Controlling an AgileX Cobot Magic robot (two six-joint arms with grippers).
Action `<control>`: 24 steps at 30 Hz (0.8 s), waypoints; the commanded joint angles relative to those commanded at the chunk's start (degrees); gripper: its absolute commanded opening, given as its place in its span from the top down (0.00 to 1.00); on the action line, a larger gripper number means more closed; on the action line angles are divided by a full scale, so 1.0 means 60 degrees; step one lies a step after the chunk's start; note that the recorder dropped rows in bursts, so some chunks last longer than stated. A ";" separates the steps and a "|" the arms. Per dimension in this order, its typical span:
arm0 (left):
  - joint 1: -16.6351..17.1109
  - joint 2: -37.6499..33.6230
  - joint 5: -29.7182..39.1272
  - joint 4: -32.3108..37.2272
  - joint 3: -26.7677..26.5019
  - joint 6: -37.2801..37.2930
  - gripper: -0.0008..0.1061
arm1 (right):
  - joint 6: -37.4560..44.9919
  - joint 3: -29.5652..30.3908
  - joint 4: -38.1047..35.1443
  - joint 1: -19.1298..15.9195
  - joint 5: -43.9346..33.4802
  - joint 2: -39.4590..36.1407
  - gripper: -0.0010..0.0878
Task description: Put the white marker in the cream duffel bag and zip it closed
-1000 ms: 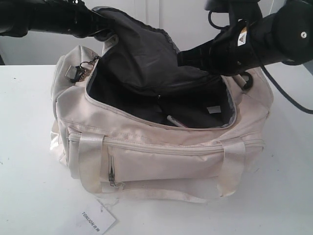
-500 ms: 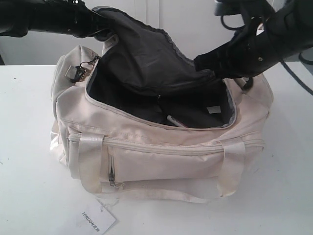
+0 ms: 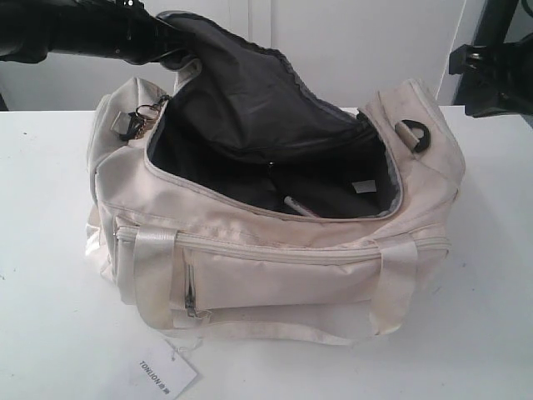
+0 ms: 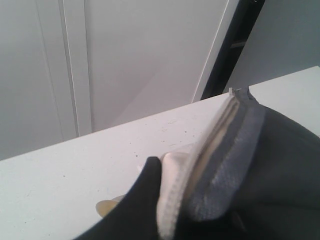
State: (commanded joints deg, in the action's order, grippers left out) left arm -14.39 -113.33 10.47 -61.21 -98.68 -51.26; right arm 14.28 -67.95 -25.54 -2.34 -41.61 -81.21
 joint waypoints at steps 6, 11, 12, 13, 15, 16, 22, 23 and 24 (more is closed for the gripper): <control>0.0000 0.0000 0.0000 0.0000 0.0000 0.0000 0.99 | 0.0000 0.0000 0.0000 0.0000 0.0095 0.0000 0.99; 0.0000 0.0000 0.0000 0.0000 0.0000 0.0000 0.99 | 0.0000 0.0000 0.0000 0.0000 0.0078 0.0000 0.99; 0.0000 0.0000 0.0000 0.0000 0.0000 0.0000 0.99 | 0.0000 0.0000 0.0000 0.0000 0.0078 0.0000 0.99; 0.0000 0.0000 0.0000 0.0000 0.0000 0.0000 0.99 | 0.0000 0.0000 0.0000 0.0000 0.0078 0.0000 0.99; 0.0000 0.0000 0.0000 0.0000 0.0000 0.0000 0.99 | 0.0000 0.0000 0.0000 0.0000 0.0078 0.0000 0.99; 0.0000 0.0000 0.0000 0.0000 0.0000 0.0000 0.99 | 0.0000 0.0000 0.0000 0.0000 0.0078 0.0000 0.99; 0.0000 0.0000 0.0000 0.0000 0.0000 0.0000 0.99 | 0.0000 0.0000 0.0000 0.0000 0.0031 0.0000 0.99; 0.0000 0.0000 0.0000 0.0000 0.0000 0.0000 0.99 | 0.0000 0.0000 0.0000 0.0000 -0.0016 0.0000 0.99; 0.0000 0.0000 0.0000 0.0000 0.0000 0.0000 0.99 | 0.0000 0.0000 0.0000 0.0000 -0.0037 0.0000 0.99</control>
State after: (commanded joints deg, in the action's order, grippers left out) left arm -14.39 -113.33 10.47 -61.21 -98.68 -51.26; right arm 14.28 -67.95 -25.54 -2.34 -41.83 -81.21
